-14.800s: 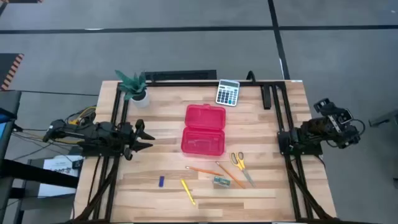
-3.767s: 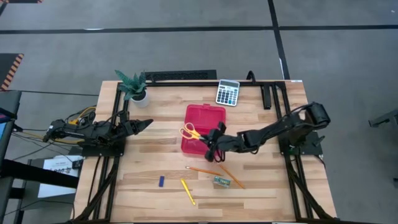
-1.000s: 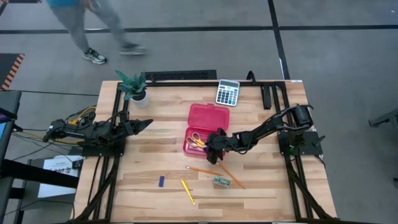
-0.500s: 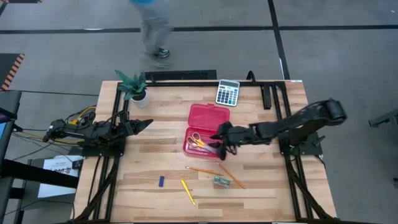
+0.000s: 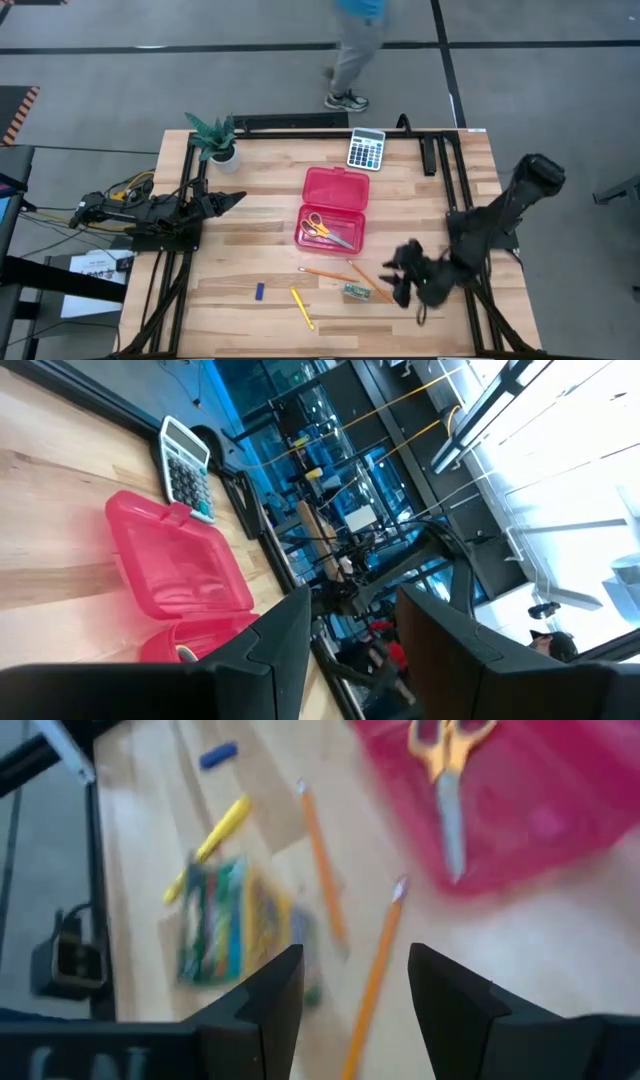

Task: Pack school essentials
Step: Put the right yellow pencil into the red supply box

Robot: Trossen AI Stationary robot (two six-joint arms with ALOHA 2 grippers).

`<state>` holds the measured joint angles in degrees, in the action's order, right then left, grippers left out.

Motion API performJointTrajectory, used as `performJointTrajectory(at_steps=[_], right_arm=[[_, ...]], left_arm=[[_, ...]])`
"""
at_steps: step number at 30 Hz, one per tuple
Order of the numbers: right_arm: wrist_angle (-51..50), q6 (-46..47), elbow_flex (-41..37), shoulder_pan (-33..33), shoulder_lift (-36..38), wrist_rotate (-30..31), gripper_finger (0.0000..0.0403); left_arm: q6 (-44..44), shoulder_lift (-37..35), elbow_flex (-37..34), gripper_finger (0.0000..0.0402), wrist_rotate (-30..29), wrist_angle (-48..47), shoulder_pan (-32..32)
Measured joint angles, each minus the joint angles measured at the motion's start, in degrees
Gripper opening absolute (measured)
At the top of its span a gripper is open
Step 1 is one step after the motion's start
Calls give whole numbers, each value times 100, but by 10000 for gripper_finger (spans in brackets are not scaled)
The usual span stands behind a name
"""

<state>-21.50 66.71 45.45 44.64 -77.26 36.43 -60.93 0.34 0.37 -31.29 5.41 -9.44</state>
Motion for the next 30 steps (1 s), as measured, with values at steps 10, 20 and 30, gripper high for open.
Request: performJointTrajectory(at_steps=[10, 20, 30], right_arm=[[808, 1536, -4, 810, -1998, 756, 185], [1474, 1644, 26, 734, -3162, 1160, 182], [1278, 2718, 29, 1205, -3800, 1943, 81]], left_arm=[[-29, 0, 1, 137, 2, -2, 1], [-128, 0, 0, 137, -4, -2, -1], [-232, 0, -1, 137, -42, -2, -1]])
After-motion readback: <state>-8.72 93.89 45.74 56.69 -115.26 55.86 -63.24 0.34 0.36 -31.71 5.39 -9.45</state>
